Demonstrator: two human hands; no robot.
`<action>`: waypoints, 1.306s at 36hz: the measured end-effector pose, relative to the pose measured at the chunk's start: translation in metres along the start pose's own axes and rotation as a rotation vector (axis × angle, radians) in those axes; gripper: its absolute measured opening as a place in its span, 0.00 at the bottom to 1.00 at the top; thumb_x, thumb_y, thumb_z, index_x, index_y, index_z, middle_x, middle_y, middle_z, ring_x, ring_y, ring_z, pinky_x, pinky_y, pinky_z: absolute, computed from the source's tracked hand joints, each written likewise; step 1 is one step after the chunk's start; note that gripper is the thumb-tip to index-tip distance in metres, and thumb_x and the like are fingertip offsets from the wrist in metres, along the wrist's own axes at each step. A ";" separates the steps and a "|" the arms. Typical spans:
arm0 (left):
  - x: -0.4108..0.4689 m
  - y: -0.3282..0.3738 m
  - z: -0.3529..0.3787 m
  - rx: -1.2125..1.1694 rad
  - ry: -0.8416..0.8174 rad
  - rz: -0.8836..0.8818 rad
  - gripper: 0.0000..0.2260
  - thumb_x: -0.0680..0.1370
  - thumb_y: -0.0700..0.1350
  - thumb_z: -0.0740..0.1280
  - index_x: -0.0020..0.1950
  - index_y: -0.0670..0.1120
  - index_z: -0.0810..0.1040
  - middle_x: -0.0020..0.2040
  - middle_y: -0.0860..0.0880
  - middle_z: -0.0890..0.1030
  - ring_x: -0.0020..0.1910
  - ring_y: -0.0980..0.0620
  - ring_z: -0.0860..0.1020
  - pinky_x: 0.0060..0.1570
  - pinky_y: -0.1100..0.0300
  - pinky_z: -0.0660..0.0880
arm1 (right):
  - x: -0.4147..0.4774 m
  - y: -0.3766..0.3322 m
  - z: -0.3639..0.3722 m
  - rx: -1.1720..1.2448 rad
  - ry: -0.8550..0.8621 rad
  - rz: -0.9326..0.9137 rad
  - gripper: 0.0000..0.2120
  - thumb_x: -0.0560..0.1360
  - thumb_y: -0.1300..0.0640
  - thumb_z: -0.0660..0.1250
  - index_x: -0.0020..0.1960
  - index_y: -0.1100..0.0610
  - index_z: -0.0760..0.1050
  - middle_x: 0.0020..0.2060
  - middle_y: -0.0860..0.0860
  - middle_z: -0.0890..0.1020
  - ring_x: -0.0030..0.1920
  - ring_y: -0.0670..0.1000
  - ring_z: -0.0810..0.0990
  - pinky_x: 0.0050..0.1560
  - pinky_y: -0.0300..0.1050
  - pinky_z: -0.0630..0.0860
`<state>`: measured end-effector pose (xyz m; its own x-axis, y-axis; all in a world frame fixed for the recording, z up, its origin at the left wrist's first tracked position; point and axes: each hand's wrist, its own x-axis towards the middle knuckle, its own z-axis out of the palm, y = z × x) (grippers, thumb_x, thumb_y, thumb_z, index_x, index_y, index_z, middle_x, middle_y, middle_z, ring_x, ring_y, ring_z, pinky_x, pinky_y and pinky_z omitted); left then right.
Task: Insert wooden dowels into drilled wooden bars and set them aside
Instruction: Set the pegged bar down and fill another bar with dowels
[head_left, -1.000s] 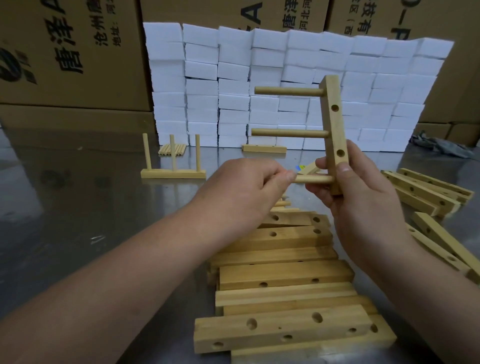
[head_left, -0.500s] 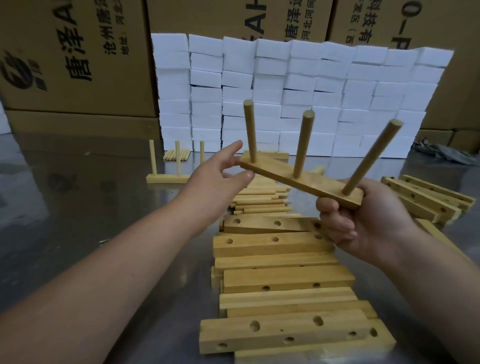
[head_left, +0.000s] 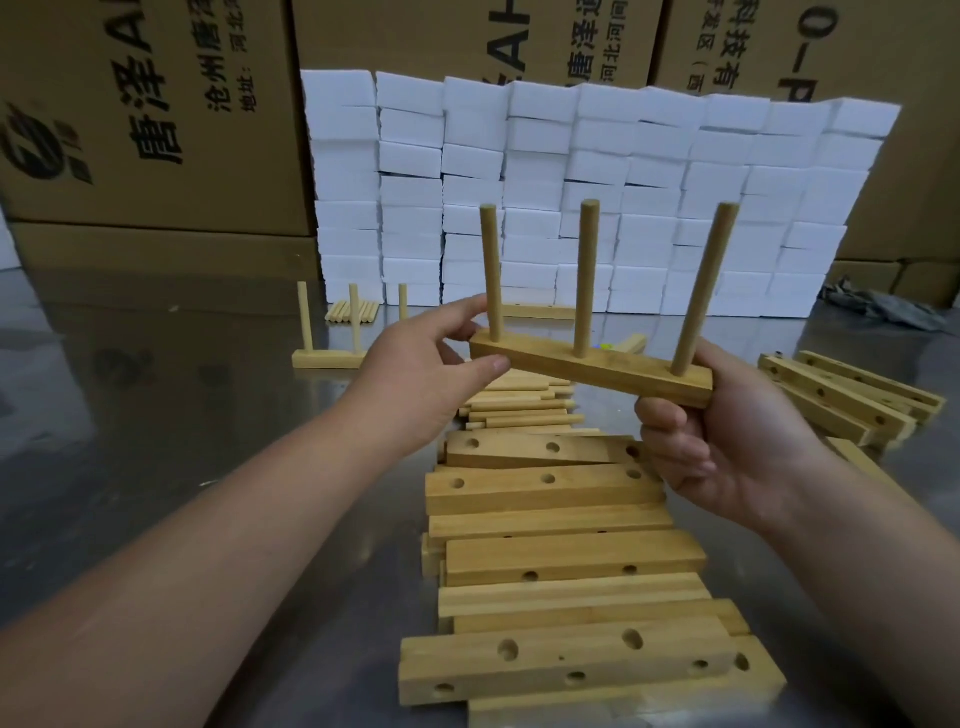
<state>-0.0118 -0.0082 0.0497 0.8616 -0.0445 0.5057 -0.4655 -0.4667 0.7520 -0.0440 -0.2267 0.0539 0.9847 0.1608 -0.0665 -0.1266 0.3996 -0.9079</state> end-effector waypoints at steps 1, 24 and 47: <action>0.000 -0.001 0.000 0.021 -0.005 0.002 0.18 0.72 0.48 0.71 0.59 0.62 0.73 0.43 0.63 0.75 0.37 0.61 0.74 0.36 0.66 0.68 | 0.001 0.000 -0.001 -0.002 0.002 0.000 0.22 0.80 0.44 0.50 0.35 0.57 0.66 0.19 0.51 0.67 0.14 0.46 0.60 0.14 0.29 0.58; 0.009 -0.118 -0.120 0.530 0.139 -0.415 0.17 0.72 0.50 0.72 0.59 0.47 0.79 0.52 0.46 0.81 0.48 0.48 0.76 0.42 0.58 0.68 | 0.022 0.009 -0.016 0.036 0.262 -0.164 0.20 0.81 0.48 0.50 0.47 0.59 0.74 0.21 0.49 0.72 0.18 0.44 0.65 0.17 0.32 0.58; 0.057 -0.149 -0.091 0.856 0.072 -0.367 0.12 0.76 0.52 0.66 0.56 0.49 0.80 0.51 0.46 0.80 0.50 0.45 0.75 0.42 0.58 0.67 | 0.029 0.016 -0.020 -0.078 0.278 -0.216 0.12 0.79 0.53 0.56 0.44 0.57 0.75 0.22 0.47 0.71 0.18 0.44 0.65 0.17 0.32 0.59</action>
<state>0.0876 0.1394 0.0052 0.8970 0.2763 0.3451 0.1658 -0.9339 0.3167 -0.0152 -0.2337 0.0293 0.9840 -0.1757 0.0301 0.0869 0.3257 -0.9415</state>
